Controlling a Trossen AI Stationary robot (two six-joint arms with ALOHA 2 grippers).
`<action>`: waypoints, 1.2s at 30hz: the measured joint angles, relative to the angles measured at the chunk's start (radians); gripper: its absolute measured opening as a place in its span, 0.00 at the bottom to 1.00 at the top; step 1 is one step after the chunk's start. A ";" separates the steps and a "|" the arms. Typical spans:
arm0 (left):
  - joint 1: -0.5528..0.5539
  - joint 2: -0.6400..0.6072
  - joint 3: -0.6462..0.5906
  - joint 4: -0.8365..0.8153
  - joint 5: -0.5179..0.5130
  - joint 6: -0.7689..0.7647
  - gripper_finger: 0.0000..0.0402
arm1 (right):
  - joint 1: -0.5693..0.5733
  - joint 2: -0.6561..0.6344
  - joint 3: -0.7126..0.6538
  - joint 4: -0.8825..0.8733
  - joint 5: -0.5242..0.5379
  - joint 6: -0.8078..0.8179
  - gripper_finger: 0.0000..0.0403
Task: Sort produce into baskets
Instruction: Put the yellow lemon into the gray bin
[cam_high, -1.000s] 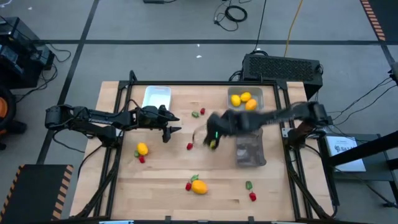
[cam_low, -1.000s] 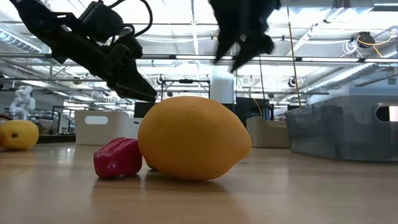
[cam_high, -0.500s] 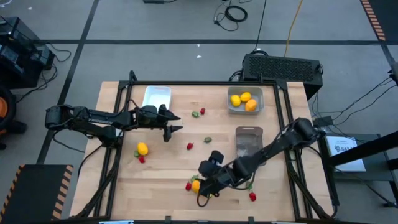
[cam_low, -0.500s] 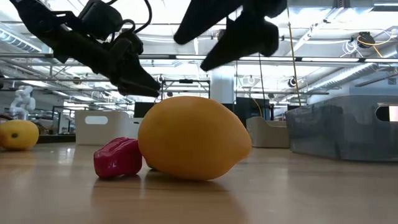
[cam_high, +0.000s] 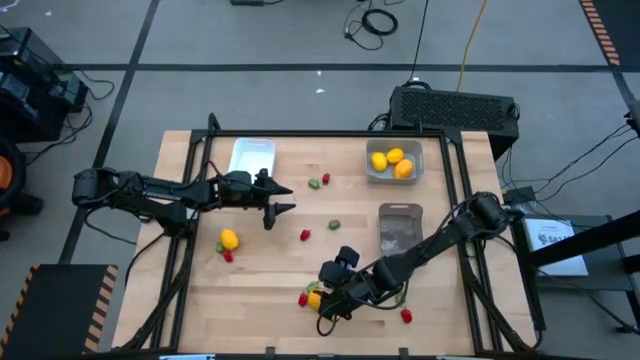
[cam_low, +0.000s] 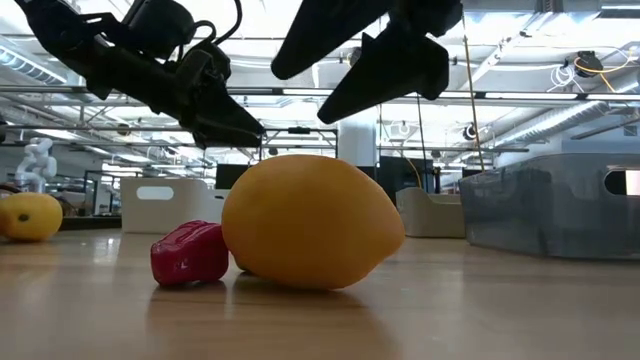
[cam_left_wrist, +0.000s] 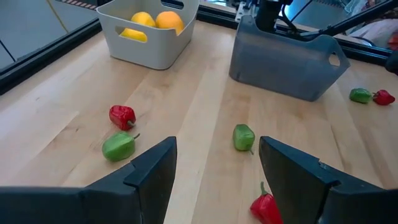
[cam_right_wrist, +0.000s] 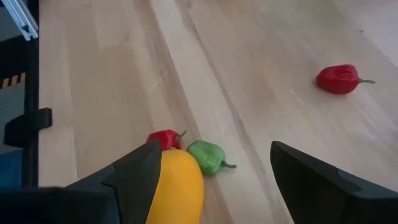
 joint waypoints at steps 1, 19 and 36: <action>0.000 0.000 0.000 -0.001 0.000 0.000 0.59 | 0.000 0.000 0.000 0.004 0.000 0.000 0.71; 0.000 0.000 0.000 -0.022 0.000 0.024 0.59 | 0.026 0.011 0.001 0.000 0.049 0.064 0.70; -0.004 0.000 0.000 -0.018 0.000 0.022 0.59 | 0.072 0.148 0.001 0.164 0.052 -0.056 0.69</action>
